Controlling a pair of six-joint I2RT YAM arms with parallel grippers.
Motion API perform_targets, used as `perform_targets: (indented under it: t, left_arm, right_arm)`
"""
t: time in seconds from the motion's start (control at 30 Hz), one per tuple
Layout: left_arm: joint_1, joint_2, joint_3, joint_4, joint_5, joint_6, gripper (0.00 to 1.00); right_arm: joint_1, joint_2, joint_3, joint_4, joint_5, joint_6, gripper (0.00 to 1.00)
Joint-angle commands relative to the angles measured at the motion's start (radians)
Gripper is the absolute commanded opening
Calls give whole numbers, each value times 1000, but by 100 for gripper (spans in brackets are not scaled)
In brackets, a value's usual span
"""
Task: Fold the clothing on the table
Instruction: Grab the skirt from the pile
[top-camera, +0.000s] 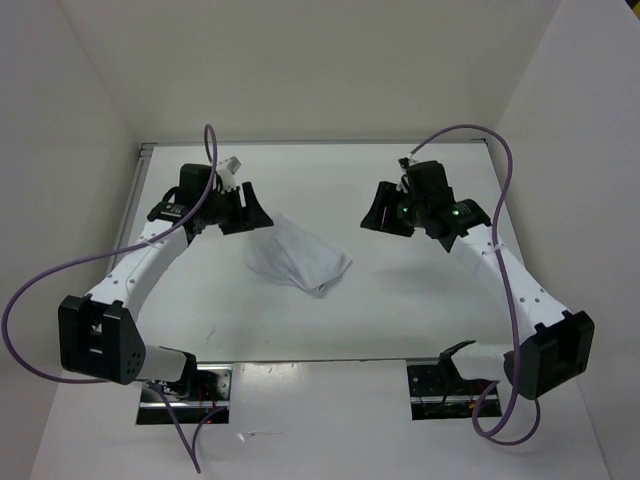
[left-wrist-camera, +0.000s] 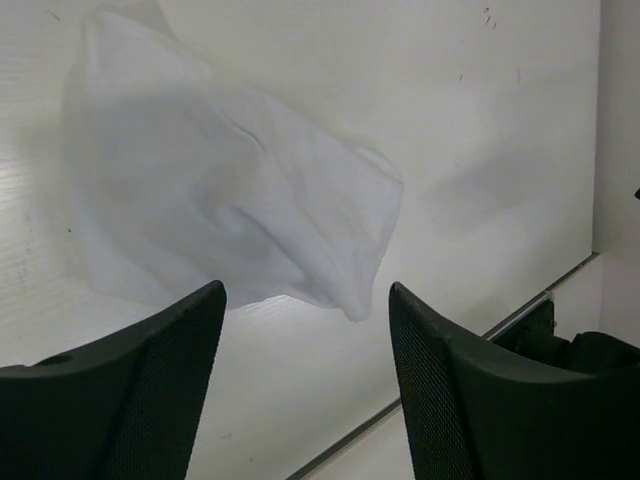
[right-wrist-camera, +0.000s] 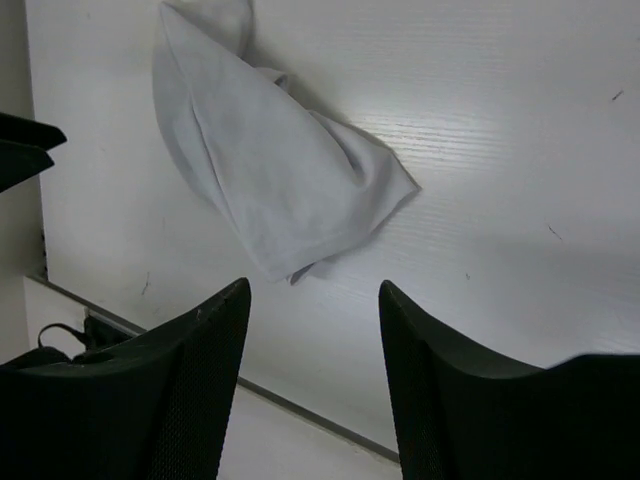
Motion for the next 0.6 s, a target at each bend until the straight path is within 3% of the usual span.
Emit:
perform_targets:
  t: [0.0, 0.3, 0.57]
  left_arm:
    - [12, -24, 8, 8, -34, -8, 76]
    - [49, -112, -13, -49, -90, -17, 77]
    - [58, -208, -93, -69, -135, -57, 78]
  right_arm:
    - [95, 50, 90, 35, 3, -58, 60]
    - [356, 479, 377, 49, 83, -167, 56]
    - [365, 687, 523, 58, 131, -221, 56]
